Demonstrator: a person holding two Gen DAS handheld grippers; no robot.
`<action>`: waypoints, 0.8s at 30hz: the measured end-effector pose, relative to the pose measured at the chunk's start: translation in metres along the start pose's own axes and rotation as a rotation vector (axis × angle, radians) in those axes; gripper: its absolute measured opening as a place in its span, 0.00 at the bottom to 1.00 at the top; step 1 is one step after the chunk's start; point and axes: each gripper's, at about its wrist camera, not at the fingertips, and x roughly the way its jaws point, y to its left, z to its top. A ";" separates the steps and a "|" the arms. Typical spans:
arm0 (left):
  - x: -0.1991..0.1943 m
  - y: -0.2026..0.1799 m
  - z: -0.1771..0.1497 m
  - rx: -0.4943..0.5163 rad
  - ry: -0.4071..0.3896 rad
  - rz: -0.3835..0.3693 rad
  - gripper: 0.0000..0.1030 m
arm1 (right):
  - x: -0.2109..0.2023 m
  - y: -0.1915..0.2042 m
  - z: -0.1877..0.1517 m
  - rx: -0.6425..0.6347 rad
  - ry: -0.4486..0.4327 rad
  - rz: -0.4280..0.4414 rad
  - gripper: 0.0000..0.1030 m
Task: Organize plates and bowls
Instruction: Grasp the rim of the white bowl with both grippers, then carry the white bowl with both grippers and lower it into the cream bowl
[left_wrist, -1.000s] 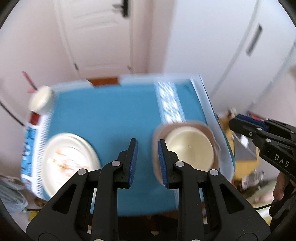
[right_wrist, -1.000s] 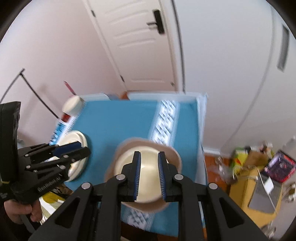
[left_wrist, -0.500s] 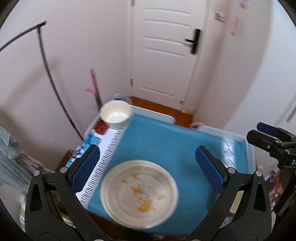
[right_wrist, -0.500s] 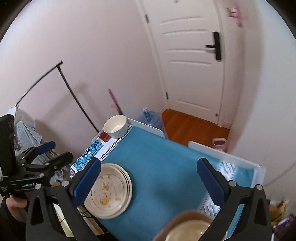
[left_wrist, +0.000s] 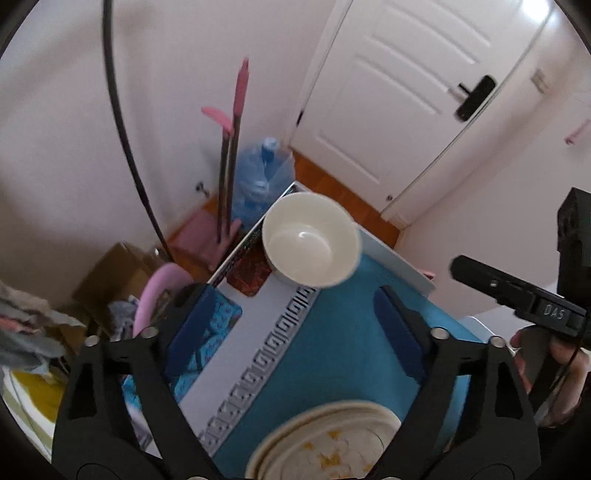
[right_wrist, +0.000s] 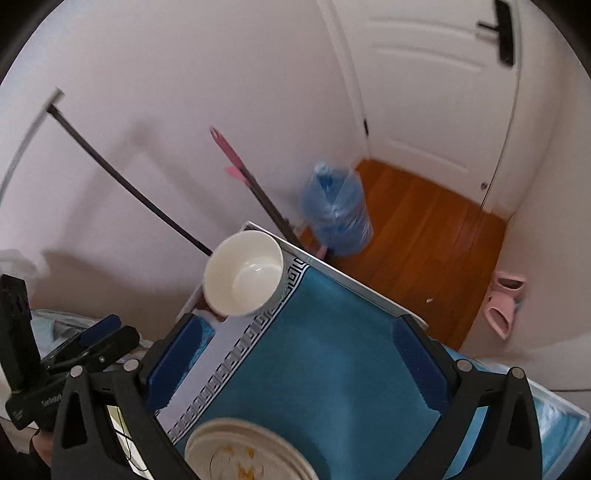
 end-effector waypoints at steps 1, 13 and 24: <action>0.012 0.004 0.003 -0.009 0.020 -0.008 0.70 | 0.023 0.002 0.008 0.007 0.030 0.009 0.94; 0.128 0.032 0.028 -0.052 0.176 -0.071 0.31 | 0.141 0.005 0.016 0.083 0.192 0.097 0.45; 0.131 0.027 0.026 0.003 0.179 -0.052 0.23 | 0.149 0.013 0.018 0.033 0.193 0.064 0.18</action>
